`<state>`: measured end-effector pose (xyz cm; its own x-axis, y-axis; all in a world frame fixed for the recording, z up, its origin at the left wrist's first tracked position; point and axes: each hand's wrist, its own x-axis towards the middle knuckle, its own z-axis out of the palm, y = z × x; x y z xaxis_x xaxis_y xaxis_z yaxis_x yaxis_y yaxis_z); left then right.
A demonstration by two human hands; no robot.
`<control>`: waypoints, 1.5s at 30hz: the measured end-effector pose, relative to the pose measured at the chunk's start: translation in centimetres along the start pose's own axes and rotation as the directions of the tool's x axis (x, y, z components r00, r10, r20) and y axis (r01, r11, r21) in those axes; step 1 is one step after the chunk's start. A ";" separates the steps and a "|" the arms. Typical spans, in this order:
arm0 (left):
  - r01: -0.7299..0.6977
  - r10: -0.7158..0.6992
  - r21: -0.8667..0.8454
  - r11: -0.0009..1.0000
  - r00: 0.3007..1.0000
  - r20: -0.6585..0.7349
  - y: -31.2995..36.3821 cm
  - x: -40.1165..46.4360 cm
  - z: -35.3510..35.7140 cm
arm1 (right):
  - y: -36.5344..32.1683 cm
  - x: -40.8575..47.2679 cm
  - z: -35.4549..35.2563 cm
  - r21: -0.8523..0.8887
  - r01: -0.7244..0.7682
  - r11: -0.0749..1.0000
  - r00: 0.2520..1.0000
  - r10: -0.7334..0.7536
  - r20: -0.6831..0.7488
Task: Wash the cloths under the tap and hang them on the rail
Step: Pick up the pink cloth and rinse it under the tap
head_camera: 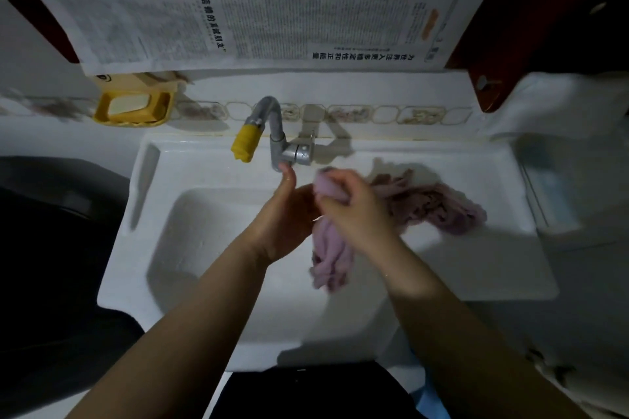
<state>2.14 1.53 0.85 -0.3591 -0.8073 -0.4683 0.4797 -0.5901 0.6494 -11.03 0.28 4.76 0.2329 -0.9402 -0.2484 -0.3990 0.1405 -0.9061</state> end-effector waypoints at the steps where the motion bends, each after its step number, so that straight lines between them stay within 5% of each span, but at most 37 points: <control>1: -0.019 0.019 -0.062 0.998 1.000 0.001 0.2 -0.4 -0.5 | 0.2 -0.2 1.4 -0.020 -0.008 1.000 0.993 0.011 0.121; 6: -0.132 0.099 -0.087 0.988 0.945 -0.311 1.0 -2.5 -4.6 | 1.6 -0.5 5.2 0.002 -0.073 0.997 0.898 0.065 0.435; 11: -0.108 0.046 -0.089 0.990 0.851 -0.523 2.1 -4.5 -7.8 | 2.3 2.4 6.1 0.112 -0.159 0.981 0.985 0.150 0.084; 14: -0.130 0.040 -0.141 0.981 0.856 -0.515 2.6 -5.5 -8.8 | 2.6 6.2 6.0 -0.017 -0.139 0.990 0.988 0.138 -0.062; 19: -0.129 0.048 -0.124 0.984 0.858 -0.511 3.1 -6.0 -8.7 | 1.5 13.6 6.9 -0.116 -0.265 0.957 0.963 0.256 -0.089; 25: -0.064 0.093 0.072 0.995 0.833 -0.545 3.0 -5.2 -7.9 | 2.7 16.1 6.2 -0.579 -0.207 0.789 0.976 0.123 -0.181; 35: 0.003 0.156 0.332 0.943 0.878 -0.452 3.5 -4.4 -5.7 | 4.3 16.6 6.1 -0.455 -0.212 0.865 0.965 0.113 -0.235; 45: 0.010 0.156 0.382 0.924 0.902 -0.402 3.9 -4.2 -5.6 | 4.7 16.3 6.1 -0.363 -0.180 0.914 0.965 0.094 -0.244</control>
<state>9.98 2.60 2.04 0.0725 -0.8242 -0.5617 0.1335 -0.5501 0.8244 -3.70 -12.45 -5.65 -0.0290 -0.9701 -0.2408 -0.7289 0.1854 -0.6590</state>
